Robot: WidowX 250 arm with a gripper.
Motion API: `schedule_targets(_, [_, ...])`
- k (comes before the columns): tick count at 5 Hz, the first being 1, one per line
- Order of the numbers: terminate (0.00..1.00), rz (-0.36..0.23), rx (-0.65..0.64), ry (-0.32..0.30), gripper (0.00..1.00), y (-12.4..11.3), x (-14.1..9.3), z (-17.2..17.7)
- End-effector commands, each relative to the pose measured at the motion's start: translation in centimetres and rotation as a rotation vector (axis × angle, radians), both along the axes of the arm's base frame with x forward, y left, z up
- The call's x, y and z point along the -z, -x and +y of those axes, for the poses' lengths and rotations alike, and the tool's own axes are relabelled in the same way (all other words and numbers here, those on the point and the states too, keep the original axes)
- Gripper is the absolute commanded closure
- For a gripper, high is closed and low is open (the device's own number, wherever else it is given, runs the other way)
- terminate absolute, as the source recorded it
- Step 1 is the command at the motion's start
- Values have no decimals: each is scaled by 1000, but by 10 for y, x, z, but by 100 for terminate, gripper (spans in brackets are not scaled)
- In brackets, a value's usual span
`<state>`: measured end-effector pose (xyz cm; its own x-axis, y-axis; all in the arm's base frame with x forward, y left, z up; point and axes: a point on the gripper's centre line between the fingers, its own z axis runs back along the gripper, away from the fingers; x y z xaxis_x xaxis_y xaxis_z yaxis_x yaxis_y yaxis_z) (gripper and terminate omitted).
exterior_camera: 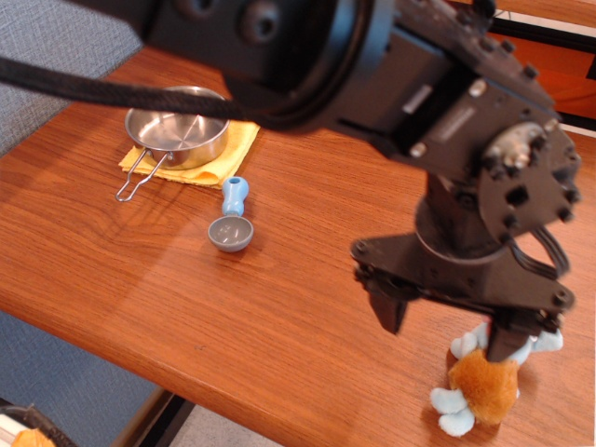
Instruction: Move the toy to the center of the table
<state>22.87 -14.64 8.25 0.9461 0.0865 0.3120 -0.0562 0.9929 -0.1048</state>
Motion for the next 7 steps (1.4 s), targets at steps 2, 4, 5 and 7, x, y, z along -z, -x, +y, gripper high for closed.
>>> schedule_targets(2, [0,43,58,70,0,-12,36,-33])
schedule_targets(4, [0,94,11,8,0,-19,53,-32])
schedule_targets(5, [0,122,-6,-5,0,-21,57,-29])
schedule_targets(7, [0,108,-12,3,100,-19,45,-22])
